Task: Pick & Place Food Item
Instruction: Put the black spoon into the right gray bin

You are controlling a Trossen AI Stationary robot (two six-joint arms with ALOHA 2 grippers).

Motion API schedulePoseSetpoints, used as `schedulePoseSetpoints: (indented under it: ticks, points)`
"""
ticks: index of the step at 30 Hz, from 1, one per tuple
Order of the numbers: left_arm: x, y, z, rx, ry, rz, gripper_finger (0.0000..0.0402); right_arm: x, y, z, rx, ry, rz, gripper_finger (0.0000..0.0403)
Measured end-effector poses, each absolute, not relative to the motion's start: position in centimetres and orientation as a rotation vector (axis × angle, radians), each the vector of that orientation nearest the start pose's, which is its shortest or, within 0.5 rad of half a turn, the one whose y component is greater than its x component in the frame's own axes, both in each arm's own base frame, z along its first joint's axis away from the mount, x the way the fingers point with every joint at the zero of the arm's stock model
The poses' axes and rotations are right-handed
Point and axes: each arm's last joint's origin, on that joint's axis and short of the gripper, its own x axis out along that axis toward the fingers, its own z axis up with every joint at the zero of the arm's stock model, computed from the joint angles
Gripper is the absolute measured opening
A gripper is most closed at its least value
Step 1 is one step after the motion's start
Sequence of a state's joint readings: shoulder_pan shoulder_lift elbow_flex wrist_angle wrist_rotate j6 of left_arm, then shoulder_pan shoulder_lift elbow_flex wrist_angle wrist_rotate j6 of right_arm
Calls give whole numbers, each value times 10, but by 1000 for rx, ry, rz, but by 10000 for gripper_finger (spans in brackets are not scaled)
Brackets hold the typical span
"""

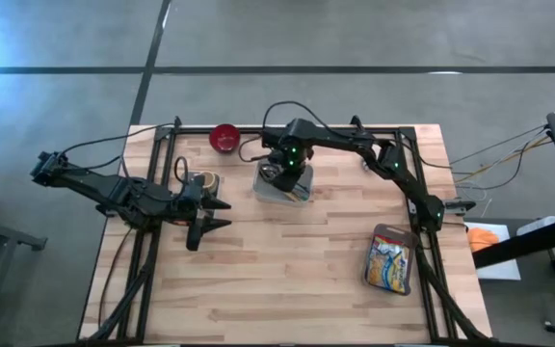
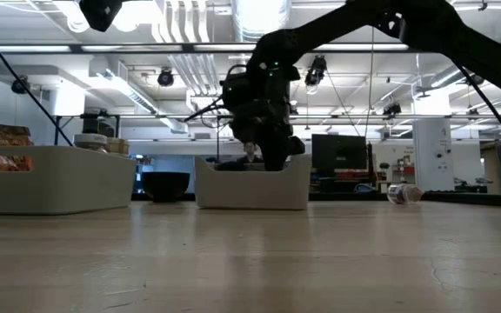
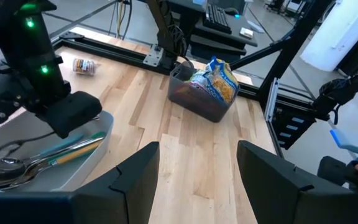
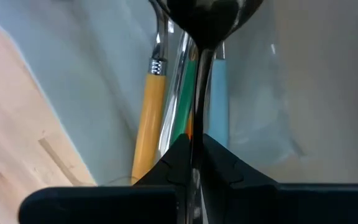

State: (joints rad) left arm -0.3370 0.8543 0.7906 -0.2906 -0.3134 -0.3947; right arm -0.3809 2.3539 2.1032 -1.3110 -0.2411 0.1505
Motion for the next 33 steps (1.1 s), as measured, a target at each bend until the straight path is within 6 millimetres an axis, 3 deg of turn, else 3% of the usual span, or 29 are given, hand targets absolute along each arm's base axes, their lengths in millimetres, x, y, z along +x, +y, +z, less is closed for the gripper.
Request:
schedulePoseSetpoints:
  ticks: [7,13,25,33]
  points:
    - [177,-53,314,-278,335,43,221,424,-169,179,623,1508,-229,11]
    - [177,-53,314,-278,335,43,221,428,-171,184,587,1464,-222,23]
    - [177,-53,314,-278,335,43,221,434,-174,192,584,1408,-245,174]
    - [177,-53,314,-277,336,43,221,434,-174,199,566,1394,-253,213]
